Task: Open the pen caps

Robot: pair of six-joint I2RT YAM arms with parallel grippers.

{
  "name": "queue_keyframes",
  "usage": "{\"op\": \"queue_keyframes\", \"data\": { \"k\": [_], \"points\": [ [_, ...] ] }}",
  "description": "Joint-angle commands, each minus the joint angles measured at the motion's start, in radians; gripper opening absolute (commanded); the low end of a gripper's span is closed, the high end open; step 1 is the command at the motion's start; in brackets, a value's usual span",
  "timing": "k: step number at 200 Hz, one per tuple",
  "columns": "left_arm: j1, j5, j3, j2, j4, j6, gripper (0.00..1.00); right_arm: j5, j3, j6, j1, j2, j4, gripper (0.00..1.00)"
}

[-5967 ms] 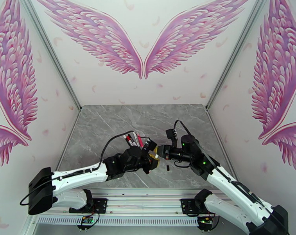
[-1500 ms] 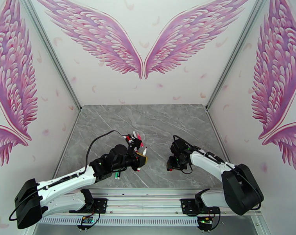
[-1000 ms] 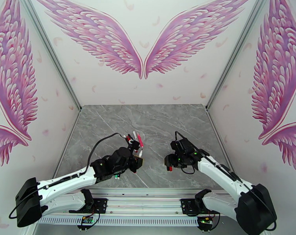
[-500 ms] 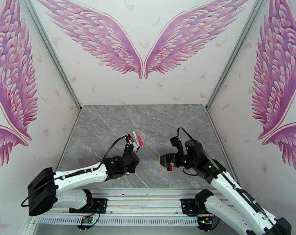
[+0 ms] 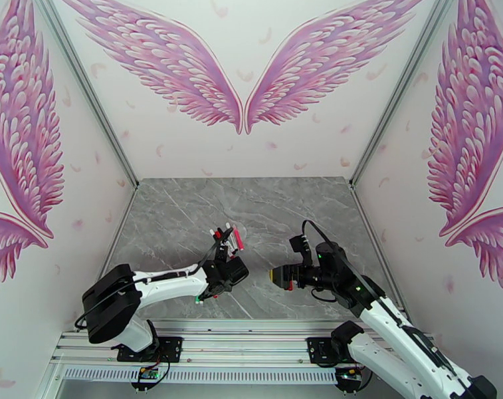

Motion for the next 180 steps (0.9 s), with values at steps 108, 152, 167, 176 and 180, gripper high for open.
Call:
{"op": "queue_keyframes", "data": {
  "k": [108,152,167,176,180],
  "points": [
    [0.001,-0.043,0.049,0.123,-0.132,-0.099,0.19,0.036,-0.011,0.015,0.009,0.014,-0.012,0.99],
    [0.001,-0.042,0.063,0.141,-0.147,-0.103,0.3,0.038,-0.017,0.014,0.01,0.021,-0.007,0.99],
    [0.001,-0.045,0.069,0.146,-0.156,-0.105,0.32,0.04,-0.021,0.011,0.01,0.03,-0.002,0.99],
    [0.001,-0.048,0.073,0.148,-0.161,-0.109,0.32,0.037,-0.026,0.011,0.01,0.035,0.0,0.99],
    [0.0,-0.049,0.074,0.149,-0.164,-0.11,0.32,0.036,-0.028,0.013,0.01,0.037,0.001,0.99]
  ]
}}
